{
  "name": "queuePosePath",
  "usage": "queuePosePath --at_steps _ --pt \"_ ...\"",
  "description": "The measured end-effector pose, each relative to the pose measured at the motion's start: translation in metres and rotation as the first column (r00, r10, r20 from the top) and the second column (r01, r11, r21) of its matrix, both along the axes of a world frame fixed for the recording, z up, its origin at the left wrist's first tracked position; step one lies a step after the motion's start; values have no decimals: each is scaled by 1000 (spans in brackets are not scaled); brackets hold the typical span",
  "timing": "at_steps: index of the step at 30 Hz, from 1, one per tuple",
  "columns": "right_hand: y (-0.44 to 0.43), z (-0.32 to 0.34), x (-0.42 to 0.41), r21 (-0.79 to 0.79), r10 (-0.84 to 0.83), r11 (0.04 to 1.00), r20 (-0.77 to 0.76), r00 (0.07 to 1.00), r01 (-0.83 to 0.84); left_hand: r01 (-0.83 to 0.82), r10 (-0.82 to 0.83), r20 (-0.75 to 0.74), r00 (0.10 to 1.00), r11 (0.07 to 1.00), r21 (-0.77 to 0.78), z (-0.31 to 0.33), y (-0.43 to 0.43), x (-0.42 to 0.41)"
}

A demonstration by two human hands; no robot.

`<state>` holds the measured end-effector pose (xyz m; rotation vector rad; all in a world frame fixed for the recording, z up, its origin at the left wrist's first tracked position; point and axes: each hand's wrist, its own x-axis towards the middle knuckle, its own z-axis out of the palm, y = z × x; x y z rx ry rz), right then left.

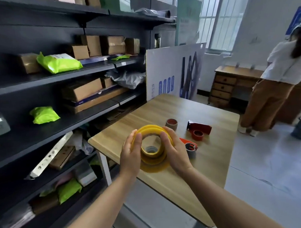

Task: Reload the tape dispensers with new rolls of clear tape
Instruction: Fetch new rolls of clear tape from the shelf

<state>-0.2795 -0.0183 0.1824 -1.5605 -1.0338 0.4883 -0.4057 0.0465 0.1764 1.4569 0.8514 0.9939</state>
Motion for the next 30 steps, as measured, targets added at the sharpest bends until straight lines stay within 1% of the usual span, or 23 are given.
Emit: queuePosePath --at_steps 4,8,14,17,20,22,25,28,30 --pt "-3 -25 35 -79 -31 996 -44 999 28 27 -32 -42 999 993 -114 -21 0 37" --pt "2 -50 73 -211 -55 977 -84 995 36 11 -30 -74 997 972 -236 -51 7 76" --pt "16 -86 129 -398 -54 917 -140 989 -6 -28 -39 -144 989 899 -436 -98 24 129" --pt "20 -101 148 -513 -51 857 -179 982 -49 -49 -58 -181 982 843 -535 -118 26 146" --pt "22 -116 161 -594 -37 797 -230 972 -110 -106 -58 -235 970 771 -628 -134 22 157" --pt "23 -125 169 -655 -13 739 -250 968 -159 -146 -55 -268 962 725 -673 -143 18 161" --pt "22 -140 178 -737 21 638 -275 961 -225 -199 -37 -303 952 679 -707 -155 9 167" --pt "20 -150 185 -759 57 590 -302 952 -276 -260 1 -334 943 628 -734 -165 2 172" --pt "20 -156 193 -767 88 559 -322 943 -314 -293 20 -356 934 615 -732 -169 -5 175"
